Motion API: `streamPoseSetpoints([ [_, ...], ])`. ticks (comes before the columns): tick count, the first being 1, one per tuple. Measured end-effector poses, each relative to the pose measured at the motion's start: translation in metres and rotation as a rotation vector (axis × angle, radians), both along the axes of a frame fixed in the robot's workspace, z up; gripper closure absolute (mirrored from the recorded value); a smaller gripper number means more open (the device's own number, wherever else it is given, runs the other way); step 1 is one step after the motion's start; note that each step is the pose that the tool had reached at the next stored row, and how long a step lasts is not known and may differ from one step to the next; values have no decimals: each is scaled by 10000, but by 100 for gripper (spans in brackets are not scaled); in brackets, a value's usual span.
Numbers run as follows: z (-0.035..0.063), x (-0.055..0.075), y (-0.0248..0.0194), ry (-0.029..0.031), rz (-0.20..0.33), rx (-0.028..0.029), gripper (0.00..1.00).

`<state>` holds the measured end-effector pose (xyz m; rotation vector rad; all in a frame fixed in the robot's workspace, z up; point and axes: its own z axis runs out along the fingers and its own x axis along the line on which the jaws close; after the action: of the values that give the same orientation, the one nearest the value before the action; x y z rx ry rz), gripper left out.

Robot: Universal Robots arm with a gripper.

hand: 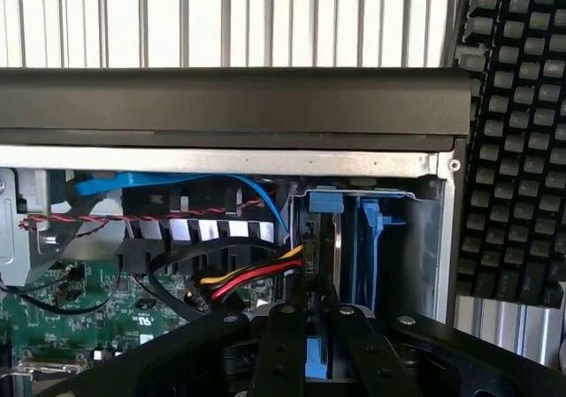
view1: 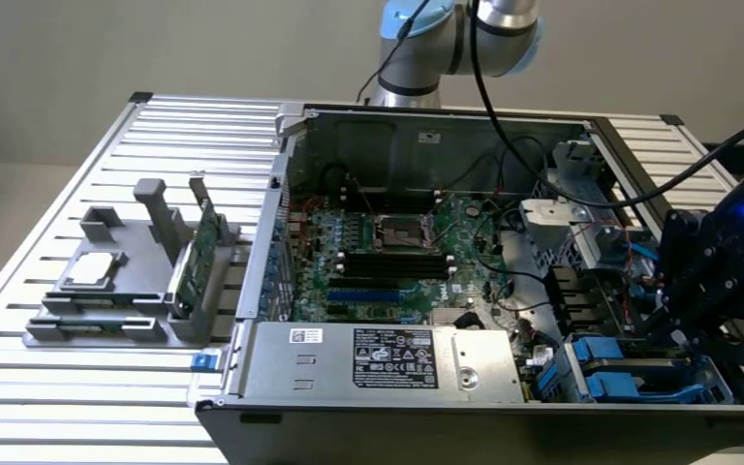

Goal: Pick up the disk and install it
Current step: 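Insert the first disk wire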

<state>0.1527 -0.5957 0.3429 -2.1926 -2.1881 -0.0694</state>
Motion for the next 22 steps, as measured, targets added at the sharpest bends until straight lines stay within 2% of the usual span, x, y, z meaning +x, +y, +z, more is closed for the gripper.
streamPoseSetpoints([
  [3,-8,3,18,10,-67,-64,84],
  [7,-21,10,36,19,-178,-113,84],
  [14,-31,14,38,25,-363,-196,84],
  [22,-46,14,51,24,-494,-316,84],
])
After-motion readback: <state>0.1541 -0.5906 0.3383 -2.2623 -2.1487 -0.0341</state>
